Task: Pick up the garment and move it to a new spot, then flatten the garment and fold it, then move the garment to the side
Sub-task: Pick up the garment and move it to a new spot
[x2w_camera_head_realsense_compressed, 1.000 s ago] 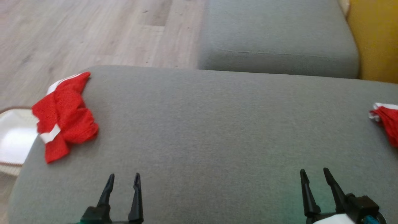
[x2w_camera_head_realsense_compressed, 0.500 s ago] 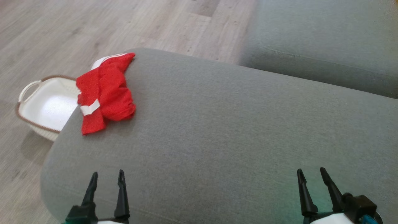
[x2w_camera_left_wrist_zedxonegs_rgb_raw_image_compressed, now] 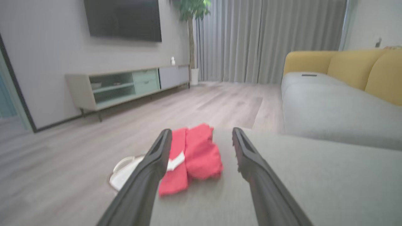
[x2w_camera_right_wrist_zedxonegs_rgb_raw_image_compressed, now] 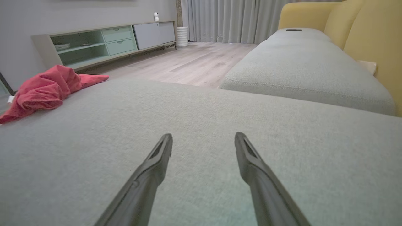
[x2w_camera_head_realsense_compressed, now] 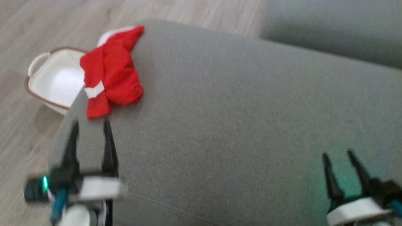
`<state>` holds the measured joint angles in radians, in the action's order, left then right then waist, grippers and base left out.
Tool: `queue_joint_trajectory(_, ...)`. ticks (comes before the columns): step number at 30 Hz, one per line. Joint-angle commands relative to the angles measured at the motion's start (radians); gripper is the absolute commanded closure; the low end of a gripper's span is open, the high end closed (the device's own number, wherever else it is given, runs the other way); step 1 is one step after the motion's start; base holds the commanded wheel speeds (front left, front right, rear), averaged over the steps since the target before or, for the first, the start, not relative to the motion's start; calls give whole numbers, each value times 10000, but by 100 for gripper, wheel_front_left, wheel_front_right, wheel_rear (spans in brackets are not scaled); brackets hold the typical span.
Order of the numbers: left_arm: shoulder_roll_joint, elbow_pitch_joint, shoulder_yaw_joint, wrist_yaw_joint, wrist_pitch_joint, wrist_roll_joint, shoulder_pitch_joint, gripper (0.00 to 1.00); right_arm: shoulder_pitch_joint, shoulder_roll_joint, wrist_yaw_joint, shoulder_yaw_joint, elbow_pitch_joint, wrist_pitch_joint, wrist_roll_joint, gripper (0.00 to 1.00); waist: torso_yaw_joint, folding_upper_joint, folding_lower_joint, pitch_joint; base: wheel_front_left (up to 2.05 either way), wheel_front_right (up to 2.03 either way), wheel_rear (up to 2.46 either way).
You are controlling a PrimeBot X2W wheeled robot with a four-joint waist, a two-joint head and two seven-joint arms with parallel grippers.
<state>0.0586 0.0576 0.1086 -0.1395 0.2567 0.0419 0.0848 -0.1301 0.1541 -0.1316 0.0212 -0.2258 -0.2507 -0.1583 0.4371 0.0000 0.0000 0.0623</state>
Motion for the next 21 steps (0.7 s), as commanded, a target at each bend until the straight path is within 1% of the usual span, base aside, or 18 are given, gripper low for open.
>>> queue_joint_trajectory(1, 44, 463, -415, 45, 51, -157, -1109, 0, 653, 473, 9, 146, 415, -111, -28, 0, -106, 0, 0, 955, 0, 0, 0)
queue_joint_trajectory(3, 154, 405, -580, 92, 51, -171, -2049, 0, 849, 914, 9, 133, 532, -111, -80, 0, -133, 0, 0, 1536, 0, 0, 0)
queue_joint_trajectory(5, 359, -60, -735, 235, 51, -143, -3065, 0, 1036, 1361, 9, 177, 625, -111, -144, 0, -171, 0, 0, 2042, 0, 0, 0)
queue_joint_trajectory(8, 607, -1572, -923, 507, 20, 92, -4622, 0, 1296, 1948, 9, 161, 785, -111, -260, 0, -268, 0, 0, 2688, 0, 0, 0)
queue_joint_trajectory(9, 655, -2184, -1017, 603, -162, 268, -5173, 0, 1377, 2118, 9, 115, 847, -111, -300, 0, -307, 0, 0, 2871, 0, 0, 0)
queue_joint_trajectory(14, 1252, -5072, -1082, 1080, -1828, 486, -7508, 0, 1711, 2857, 9, -101, 1120, -111, -463, 0, -604, 0, 0, 3723, 0, 0, 0)
queue_joint_trajectory(17, 1407, -6521, -1334, 1054, -2627, 776, -8477, 0, 1798, 3194, 9, -264, 1252, -111, -553, 0, -773, 0, 0, 4136, 0, 0, 0)
queue_joint_trajectory(21, 1552, -8178, -1462, 855, -3354, 894, -9232, 0, 1838, 3500, 9, -447, 1440, -111, -655, 0, -984, 0, 0, 4584, 0, 0, 0)
